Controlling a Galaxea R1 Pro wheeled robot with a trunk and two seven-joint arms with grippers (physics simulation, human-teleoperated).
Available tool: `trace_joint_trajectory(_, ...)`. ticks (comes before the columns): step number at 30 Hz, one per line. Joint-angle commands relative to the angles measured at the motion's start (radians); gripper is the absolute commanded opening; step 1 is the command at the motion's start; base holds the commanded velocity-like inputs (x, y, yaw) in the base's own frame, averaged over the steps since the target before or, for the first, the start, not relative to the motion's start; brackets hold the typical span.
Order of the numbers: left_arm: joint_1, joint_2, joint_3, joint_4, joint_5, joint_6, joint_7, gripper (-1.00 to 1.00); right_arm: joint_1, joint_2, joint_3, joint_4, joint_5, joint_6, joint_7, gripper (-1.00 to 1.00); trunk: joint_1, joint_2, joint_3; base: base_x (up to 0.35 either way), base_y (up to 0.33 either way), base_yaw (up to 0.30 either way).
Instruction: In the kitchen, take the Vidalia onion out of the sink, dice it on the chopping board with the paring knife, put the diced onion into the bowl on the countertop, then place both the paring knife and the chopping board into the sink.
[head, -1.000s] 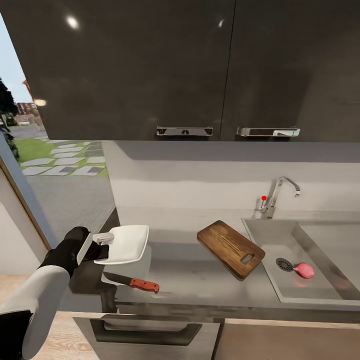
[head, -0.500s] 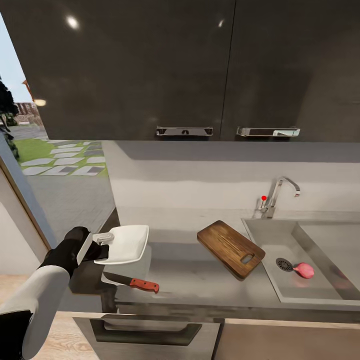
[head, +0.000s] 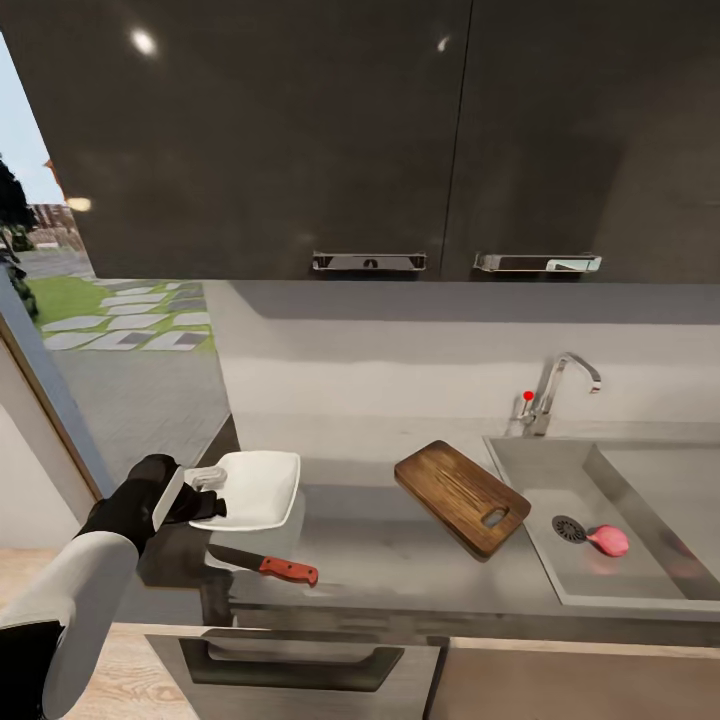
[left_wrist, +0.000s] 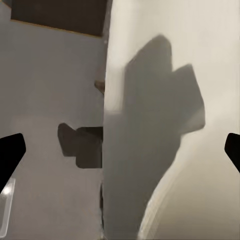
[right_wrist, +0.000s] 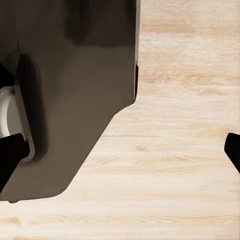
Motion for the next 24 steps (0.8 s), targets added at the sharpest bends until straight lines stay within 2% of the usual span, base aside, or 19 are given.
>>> trace_joint_trajectory(1,-0.001,0.000,0.002,-0.001,0.000,0.004,-0.003,1.00,-0.001,0.000,0.000,0.002,0.000,-0.006,0.000,1.00,0.001,-0.002,-0.002,0.000,0.000,0.000)
trace_joint_trajectory(10,-0.001,0.002,0.002,-0.001,0.000,0.004,-0.003,1.00,-0.001,0.000,0.000,0.002,0.000,-0.006,0.000,1.00,0.001,-0.002,-0.002,0.000,0.000,0.000)
trace_joint_trajectory(19,-0.001,0.022,0.002,-0.009,0.000,0.004,-0.003,1.00,-0.001,0.000,0.000,0.002,0.000,-0.006,0.000,1.00,0.001,-0.002,0.006,0.000,0.000,0.000)
trace_joint_trajectory(24,-0.001,0.022,0.000,-0.061,0.000,0.004,-0.003,1.00,-0.001,0.000,0.000,0.002,0.000,-0.006,0.000,1.00,0.001,-0.002,0.014,0.000,0.000,0.000)
